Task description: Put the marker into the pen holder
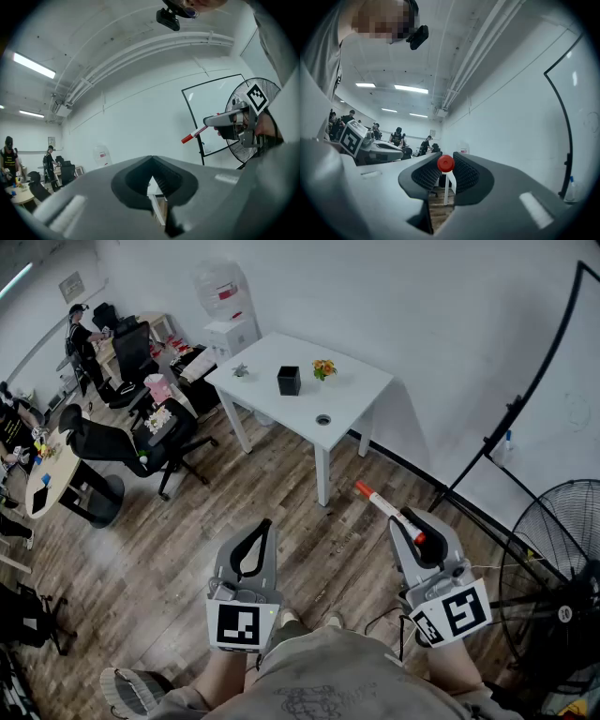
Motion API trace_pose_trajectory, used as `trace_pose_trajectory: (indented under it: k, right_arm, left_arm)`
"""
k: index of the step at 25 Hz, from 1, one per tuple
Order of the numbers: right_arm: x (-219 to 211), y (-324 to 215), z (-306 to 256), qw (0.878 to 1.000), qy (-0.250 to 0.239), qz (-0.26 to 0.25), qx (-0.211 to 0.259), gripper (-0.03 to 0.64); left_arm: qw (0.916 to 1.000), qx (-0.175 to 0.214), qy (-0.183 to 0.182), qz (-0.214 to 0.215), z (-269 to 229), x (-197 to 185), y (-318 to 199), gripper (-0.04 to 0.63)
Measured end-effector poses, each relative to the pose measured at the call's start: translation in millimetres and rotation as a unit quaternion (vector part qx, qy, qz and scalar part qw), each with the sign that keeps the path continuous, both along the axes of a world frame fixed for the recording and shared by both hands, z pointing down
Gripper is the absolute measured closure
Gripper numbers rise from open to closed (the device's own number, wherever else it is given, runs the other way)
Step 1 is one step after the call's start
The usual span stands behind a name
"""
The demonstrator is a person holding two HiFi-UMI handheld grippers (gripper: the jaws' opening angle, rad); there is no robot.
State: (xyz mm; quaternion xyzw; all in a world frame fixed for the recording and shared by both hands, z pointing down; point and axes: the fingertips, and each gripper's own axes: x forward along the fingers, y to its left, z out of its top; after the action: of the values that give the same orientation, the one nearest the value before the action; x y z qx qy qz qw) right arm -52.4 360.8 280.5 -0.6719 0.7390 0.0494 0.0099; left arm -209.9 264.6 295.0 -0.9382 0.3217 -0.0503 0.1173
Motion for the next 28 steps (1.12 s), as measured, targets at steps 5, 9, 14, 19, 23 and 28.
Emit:
trace_pose_trajectory:
  k: [5, 9, 14, 19, 23, 28]
  right_arm:
    - [-3.9, -4.0, -1.3, 1.0, -0.009, -0.014, 0.006, 0.514]
    - [1.2, -7.5, 0.3, 1.0, -0.024, -0.013, 0.005, 0.512]
    - [2.9, -11.3, 4.6, 0.999, -0.029, -0.015, -0.003, 0.514]
    - [5.7, -12.5, 9.8, 0.999, -0.027, -0.014, -0.011, 0.514]
    - [4.6, -10.7, 15.3, 0.999, -0.02, -0.016, -0.022, 0.514]
    - [6.8, -10.7, 21.6, 0.999, -0.023, -0.018, -0.026, 0.514]
  left_arm:
    - [0.9999, 0.001, -0.013, -0.012, 5.9, -5.1, -4.0, 0.595]
    - [0.9997, 0.004, -0.019, -0.013, 6.0, -3.6, -3.2, 0.595]
    - [0.9996, 0.001, -0.024, -0.018, 6.7, -4.0, -5.7, 0.595]
    - [0.9994, -0.006, -0.027, -0.023, 12.3, -3.2, -7.8, 0.595]
    - [0.9993, -0.002, -0.032, -0.018, 11.1, 0.3, -5.7, 0.595]
    - [0.9991, -0.006, -0.037, -0.02, 16.5, 2.6, -6.6, 0.595]
